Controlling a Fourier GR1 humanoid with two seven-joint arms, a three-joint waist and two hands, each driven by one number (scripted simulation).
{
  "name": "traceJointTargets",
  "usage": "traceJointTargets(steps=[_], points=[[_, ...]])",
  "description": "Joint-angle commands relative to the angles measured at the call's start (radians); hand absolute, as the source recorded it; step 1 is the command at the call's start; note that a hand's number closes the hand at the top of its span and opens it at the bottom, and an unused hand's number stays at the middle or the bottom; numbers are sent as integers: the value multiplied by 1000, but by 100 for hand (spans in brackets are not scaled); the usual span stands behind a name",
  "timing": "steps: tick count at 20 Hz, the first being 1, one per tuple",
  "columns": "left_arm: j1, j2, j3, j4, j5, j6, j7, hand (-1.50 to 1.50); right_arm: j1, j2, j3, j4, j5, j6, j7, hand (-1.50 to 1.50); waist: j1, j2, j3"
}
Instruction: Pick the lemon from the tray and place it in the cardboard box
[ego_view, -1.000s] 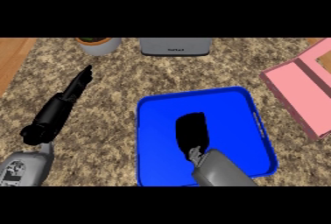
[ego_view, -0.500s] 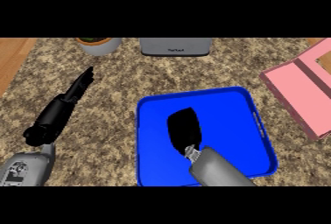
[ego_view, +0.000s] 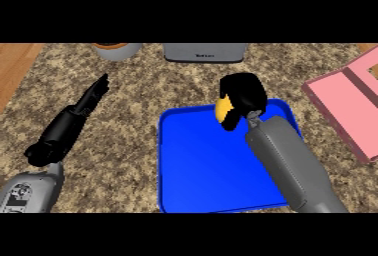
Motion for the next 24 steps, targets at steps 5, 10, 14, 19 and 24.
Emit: traceJointTargets(steps=[5,10,14,19,24], points=[[-45,-16,12,35,-7,-2,36,0,-168,-86,-120,89,12,-137,-129,150,-18,-10,-2],[33,1,22,5,-10,-15,-17,0,-185,-97,-205,-31,22,-161,51,150,-26,-17,-2],[8,12,46,11,9,-25,6,0,-202,-103,-323,-53,-5,-219,177,150,-28,-16,-2],[-10,-30,2,2,-42,8,24,0,-257,-217,-437,-14,-19,-233,207,150,-25,-12,-2],[7,10,57,-10,9,-45,17,0,-251,-335,-534,101,-53,-276,134,150,-14,-9,-2]])
